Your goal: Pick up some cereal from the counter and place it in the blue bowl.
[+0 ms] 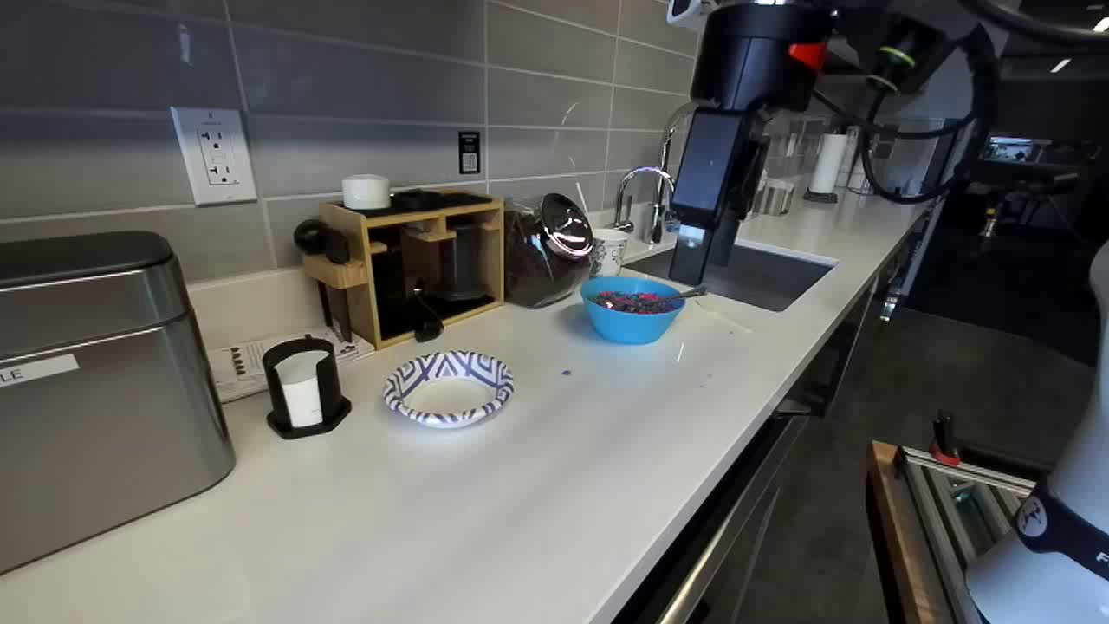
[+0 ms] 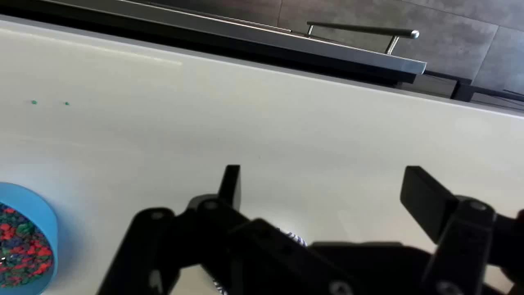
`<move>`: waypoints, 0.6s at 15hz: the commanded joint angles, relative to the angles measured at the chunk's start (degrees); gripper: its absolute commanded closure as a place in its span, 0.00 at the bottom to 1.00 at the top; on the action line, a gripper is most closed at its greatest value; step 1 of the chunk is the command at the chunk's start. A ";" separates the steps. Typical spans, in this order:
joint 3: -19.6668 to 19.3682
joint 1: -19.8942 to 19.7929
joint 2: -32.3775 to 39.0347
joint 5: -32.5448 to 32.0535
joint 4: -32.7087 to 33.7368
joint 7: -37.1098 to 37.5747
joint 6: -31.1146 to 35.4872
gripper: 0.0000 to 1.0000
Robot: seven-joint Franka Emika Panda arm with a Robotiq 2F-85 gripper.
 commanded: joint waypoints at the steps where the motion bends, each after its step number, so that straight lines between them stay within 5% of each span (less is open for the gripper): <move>1: -0.02 -0.02 0.01 -0.03 0.12 0.00 -0.16 0.00; 6: -0.01 -0.02 0.01 -0.03 0.12 0.00 -0.16 0.00; 9: -2.09 -3.19 -2.27 -0.56 -3.09 2.10 0.97 0.00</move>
